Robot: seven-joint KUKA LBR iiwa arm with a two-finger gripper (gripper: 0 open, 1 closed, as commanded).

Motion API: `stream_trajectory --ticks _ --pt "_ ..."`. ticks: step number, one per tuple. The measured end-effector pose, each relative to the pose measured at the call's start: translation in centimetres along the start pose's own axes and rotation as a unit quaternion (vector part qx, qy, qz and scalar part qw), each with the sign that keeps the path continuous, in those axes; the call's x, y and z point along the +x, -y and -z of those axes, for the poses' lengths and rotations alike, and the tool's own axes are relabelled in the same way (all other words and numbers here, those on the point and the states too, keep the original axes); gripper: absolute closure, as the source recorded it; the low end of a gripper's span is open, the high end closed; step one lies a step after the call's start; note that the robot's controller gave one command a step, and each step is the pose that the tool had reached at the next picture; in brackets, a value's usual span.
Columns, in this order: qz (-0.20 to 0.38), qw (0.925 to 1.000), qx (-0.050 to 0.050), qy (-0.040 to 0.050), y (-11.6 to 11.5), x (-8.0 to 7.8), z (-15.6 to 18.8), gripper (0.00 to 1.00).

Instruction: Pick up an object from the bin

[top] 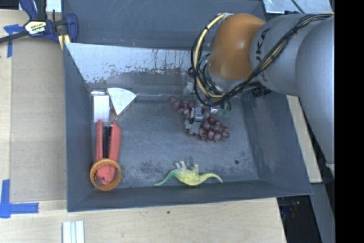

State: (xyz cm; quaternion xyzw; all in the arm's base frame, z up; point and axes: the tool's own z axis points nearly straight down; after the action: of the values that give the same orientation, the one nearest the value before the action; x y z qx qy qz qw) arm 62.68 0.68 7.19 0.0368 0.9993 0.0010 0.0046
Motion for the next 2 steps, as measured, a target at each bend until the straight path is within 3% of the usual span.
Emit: stream_trajectory --ticks 1,2 --pt "-0.044 0.9990 -0.002 0.0021 1.16 0.62 -0.10 0.00" --pt "-0.035 0.9994 0.000 -0.0009 0.50 0.39 -0.05 0.00"
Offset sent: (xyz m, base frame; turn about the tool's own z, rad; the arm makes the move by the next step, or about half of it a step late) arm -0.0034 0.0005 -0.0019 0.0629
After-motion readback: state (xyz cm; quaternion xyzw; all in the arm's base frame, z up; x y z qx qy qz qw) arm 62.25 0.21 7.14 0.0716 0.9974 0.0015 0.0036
